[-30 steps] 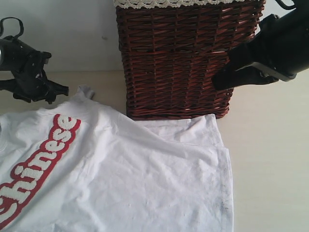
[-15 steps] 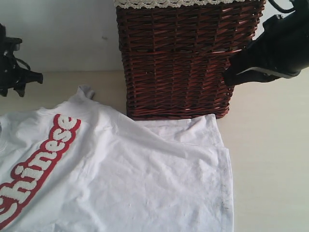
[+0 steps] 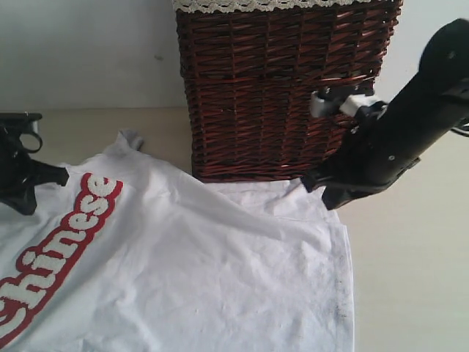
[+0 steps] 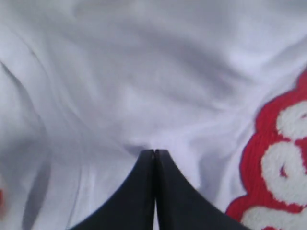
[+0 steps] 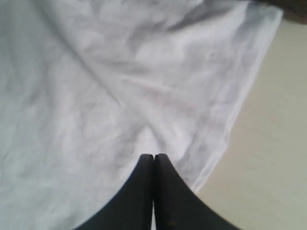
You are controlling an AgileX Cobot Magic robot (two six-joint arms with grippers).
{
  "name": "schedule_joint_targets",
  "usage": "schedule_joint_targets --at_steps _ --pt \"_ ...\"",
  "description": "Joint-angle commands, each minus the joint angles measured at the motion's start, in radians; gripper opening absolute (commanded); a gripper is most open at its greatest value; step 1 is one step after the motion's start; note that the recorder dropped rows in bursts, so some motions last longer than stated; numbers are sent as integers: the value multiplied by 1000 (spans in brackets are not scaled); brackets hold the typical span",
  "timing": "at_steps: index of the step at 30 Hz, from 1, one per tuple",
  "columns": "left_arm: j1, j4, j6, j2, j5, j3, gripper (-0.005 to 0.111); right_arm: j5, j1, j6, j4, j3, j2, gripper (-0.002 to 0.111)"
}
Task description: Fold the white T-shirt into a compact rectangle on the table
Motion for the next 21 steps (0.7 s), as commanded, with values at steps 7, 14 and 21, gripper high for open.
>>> schedule_joint_targets --at_steps 7,14,21 --pt "-3 20 -30 -134 -52 203 0 -80 221 264 -289 68 39 0" --pt "-1 250 -229 -113 111 342 0 -117 221 264 -272 130 36 0" --pt "-1 246 -234 -112 218 425 0 -97 221 255 -267 130 8 0"
